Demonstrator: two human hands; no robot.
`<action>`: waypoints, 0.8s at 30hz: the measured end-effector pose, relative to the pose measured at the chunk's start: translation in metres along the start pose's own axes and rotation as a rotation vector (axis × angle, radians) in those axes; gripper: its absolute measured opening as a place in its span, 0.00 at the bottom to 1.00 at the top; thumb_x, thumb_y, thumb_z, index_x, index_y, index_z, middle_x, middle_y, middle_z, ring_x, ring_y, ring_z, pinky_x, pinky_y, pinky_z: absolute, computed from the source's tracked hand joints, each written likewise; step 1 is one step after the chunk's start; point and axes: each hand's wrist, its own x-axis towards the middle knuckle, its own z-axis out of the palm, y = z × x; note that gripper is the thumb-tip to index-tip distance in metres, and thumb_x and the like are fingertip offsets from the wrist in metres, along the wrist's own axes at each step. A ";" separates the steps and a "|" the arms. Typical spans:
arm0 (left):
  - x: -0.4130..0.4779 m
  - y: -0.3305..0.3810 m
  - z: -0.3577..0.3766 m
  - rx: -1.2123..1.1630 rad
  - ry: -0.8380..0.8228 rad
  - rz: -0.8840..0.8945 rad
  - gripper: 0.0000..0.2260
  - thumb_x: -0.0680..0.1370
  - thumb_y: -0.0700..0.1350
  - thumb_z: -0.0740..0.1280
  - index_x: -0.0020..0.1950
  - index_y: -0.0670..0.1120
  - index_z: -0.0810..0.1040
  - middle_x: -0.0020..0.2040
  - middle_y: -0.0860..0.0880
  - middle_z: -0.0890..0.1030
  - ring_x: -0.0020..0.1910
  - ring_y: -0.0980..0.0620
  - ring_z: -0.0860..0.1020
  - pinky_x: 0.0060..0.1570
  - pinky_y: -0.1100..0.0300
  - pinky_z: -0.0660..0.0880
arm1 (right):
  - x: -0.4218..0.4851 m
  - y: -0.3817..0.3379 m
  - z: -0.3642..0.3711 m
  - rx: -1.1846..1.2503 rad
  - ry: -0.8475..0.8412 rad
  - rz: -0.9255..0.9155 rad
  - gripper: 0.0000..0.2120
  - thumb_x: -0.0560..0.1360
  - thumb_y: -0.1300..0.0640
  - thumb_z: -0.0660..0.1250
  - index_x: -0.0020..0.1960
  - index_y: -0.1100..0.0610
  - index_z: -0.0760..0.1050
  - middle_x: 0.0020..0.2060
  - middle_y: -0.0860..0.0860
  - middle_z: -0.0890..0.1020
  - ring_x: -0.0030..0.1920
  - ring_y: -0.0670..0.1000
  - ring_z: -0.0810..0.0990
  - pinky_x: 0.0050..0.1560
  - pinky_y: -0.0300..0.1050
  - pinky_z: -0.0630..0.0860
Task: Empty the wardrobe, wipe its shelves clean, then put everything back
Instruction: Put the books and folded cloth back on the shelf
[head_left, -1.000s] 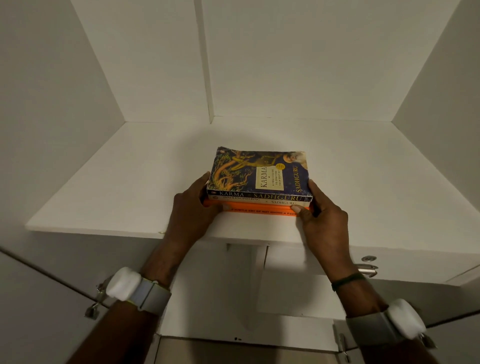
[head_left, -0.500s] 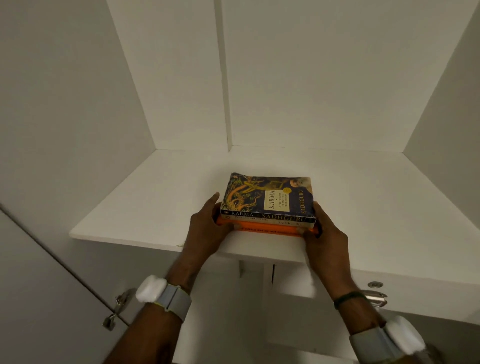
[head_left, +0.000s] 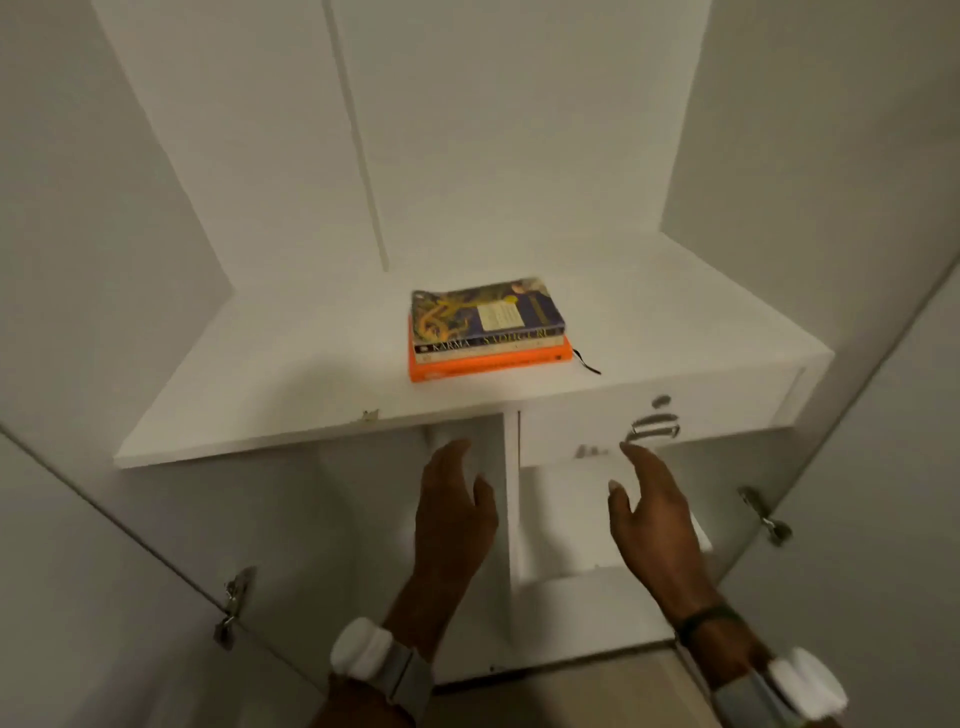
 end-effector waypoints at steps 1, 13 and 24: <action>-0.023 -0.002 0.010 0.002 -0.079 -0.011 0.18 0.81 0.45 0.65 0.71 0.49 0.73 0.69 0.54 0.74 0.70 0.56 0.70 0.70 0.64 0.63 | -0.029 0.015 -0.004 -0.048 -0.050 0.045 0.24 0.78 0.62 0.68 0.73 0.59 0.70 0.71 0.56 0.74 0.73 0.57 0.69 0.74 0.52 0.65; -0.240 0.078 0.164 0.158 -1.101 0.210 0.09 0.78 0.42 0.66 0.54 0.48 0.84 0.56 0.49 0.84 0.58 0.48 0.81 0.60 0.59 0.75 | -0.311 0.185 -0.181 -0.261 -0.167 0.827 0.18 0.79 0.59 0.64 0.68 0.59 0.75 0.67 0.57 0.77 0.68 0.58 0.74 0.70 0.46 0.67; -0.502 0.224 0.326 0.345 -1.526 0.484 0.07 0.77 0.43 0.67 0.48 0.45 0.85 0.50 0.47 0.85 0.52 0.46 0.82 0.54 0.56 0.77 | -0.564 0.327 -0.408 -0.146 0.043 1.274 0.11 0.79 0.55 0.66 0.56 0.61 0.81 0.50 0.58 0.85 0.53 0.60 0.82 0.53 0.49 0.77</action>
